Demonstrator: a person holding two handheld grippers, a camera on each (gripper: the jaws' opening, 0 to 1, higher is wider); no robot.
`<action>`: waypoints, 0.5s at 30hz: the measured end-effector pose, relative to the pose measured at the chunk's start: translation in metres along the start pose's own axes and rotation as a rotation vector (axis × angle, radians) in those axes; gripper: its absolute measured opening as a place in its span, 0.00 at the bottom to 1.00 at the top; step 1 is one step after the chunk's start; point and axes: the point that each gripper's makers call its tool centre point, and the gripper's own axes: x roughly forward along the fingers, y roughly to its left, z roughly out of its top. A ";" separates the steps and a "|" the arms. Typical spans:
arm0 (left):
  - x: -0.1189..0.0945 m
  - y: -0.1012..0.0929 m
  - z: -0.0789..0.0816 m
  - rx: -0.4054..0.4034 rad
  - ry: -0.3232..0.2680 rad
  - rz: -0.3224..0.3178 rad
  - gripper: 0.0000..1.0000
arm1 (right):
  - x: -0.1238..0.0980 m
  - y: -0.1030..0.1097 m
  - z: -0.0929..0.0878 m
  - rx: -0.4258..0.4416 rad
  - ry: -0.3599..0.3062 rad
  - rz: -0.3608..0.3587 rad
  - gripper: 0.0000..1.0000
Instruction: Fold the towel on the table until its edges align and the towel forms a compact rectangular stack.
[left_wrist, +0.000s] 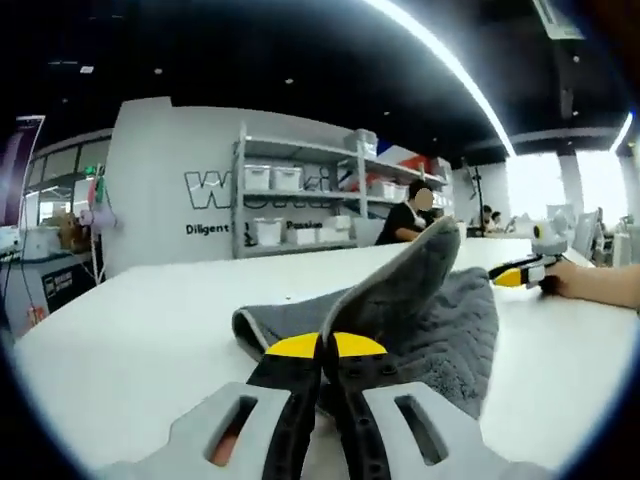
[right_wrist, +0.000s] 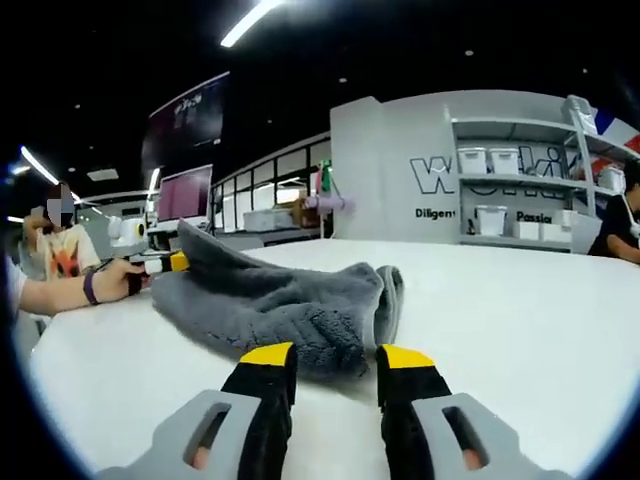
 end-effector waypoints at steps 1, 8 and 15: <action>-0.001 0.002 0.000 -0.006 -0.001 0.006 0.02 | -0.001 0.000 0.001 0.000 -0.005 0.002 0.20; -0.007 0.020 0.004 -0.040 -0.019 0.061 0.02 | -0.008 0.023 0.012 0.046 -0.077 0.126 0.05; -0.015 0.045 0.006 -0.108 -0.034 0.132 0.03 | -0.021 0.078 0.006 0.139 -0.036 0.377 0.02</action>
